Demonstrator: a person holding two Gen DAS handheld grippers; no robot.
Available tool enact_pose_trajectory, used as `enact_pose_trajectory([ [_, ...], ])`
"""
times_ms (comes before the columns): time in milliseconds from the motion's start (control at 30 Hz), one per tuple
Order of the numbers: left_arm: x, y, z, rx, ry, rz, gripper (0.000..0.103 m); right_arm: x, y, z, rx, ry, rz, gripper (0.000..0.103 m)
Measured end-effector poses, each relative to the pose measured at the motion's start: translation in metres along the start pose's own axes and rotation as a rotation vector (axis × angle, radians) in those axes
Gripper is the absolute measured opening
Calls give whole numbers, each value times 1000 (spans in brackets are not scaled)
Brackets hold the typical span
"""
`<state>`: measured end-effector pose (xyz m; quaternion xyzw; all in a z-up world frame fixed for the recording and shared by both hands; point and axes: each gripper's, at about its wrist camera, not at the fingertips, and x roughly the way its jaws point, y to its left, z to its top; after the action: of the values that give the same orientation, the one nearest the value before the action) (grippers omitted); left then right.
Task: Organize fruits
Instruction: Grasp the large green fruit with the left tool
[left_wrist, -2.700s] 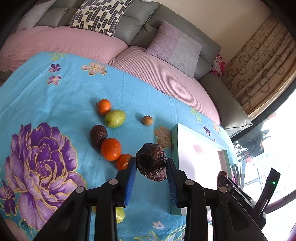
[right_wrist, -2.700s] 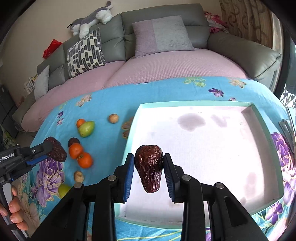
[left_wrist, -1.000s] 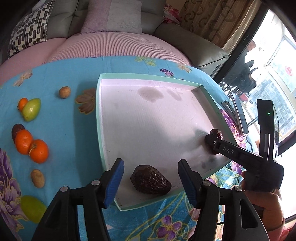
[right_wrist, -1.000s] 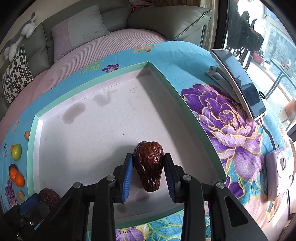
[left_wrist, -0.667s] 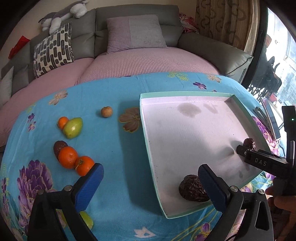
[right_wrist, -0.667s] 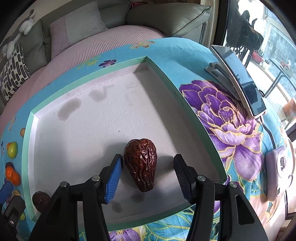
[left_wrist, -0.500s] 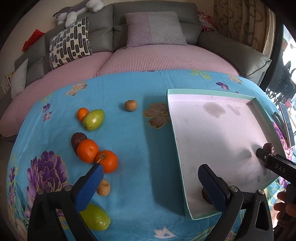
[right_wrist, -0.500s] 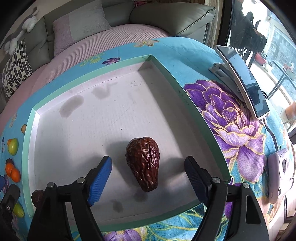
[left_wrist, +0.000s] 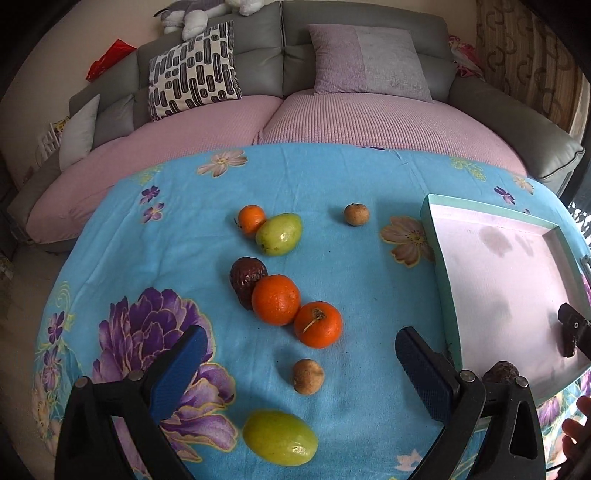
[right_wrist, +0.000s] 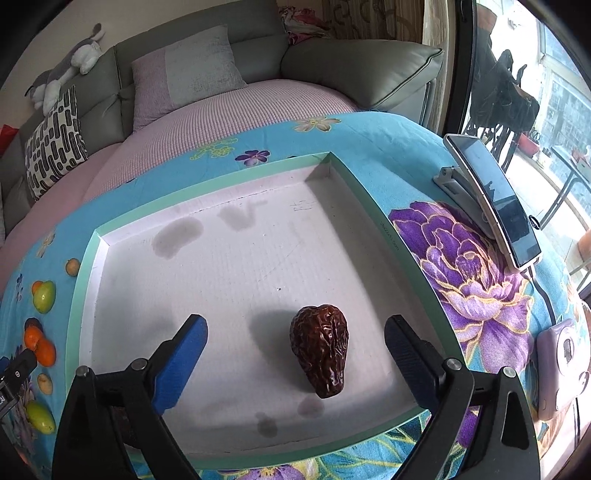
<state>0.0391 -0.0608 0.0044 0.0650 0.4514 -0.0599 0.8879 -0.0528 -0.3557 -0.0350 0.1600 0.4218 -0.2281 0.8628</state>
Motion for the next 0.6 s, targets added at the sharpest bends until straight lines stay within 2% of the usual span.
enact_pose_trajectory([
  [200, -9, 34, 0, -43, -11, 9, 103, -6, 20, -1, -17, -5, 59, 97],
  [300, -13, 50, -2, -64, -14, 35, 103, -13, 34, -1, -63, -26, 51, 97],
  [467, -12, 62, -9, -81, 15, -1, 103, -33, 60, -7, -94, -56, 114, 97],
  [600, -6, 54, -20, -40, 69, -41, 103, -42, 93, -16, -161, -51, 180, 97],
])
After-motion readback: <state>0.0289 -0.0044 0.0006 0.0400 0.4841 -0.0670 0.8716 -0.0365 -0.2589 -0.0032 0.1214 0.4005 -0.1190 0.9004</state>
